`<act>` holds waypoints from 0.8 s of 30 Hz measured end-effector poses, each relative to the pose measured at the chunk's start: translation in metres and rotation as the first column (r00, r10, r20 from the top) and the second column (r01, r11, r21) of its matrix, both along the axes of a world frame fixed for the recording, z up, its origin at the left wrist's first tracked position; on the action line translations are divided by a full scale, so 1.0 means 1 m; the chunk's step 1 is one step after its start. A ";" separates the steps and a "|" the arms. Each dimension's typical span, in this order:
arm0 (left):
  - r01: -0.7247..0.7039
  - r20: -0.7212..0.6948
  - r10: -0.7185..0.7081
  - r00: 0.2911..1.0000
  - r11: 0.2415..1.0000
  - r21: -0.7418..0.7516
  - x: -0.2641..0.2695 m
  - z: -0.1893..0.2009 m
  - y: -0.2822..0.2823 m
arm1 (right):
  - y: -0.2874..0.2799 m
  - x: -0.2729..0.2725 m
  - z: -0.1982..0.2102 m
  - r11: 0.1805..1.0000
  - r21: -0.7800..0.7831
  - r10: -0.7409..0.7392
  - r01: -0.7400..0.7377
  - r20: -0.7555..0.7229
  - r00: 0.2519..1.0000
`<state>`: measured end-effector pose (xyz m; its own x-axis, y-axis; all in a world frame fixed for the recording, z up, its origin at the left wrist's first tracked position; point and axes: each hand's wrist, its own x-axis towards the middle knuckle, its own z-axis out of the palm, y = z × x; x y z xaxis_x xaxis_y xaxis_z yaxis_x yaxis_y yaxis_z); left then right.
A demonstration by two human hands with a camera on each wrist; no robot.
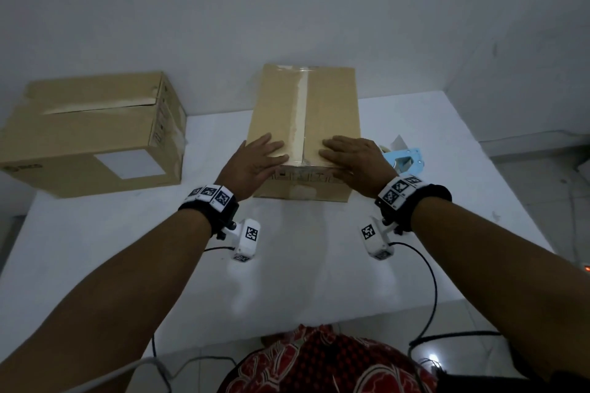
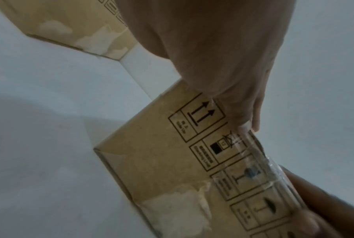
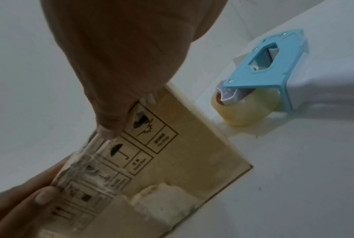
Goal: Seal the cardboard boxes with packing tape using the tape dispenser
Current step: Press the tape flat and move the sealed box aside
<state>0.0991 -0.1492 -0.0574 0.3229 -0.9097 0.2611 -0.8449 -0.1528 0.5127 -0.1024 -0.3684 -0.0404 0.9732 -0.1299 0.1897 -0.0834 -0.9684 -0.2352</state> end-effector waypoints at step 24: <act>-0.545 -0.334 0.452 0.827 0.792 -0.275 -0.039 -0.033 0.024 | 0.013 -0.047 -0.026 0.873 0.315 -0.463 0.371 0.304 0.833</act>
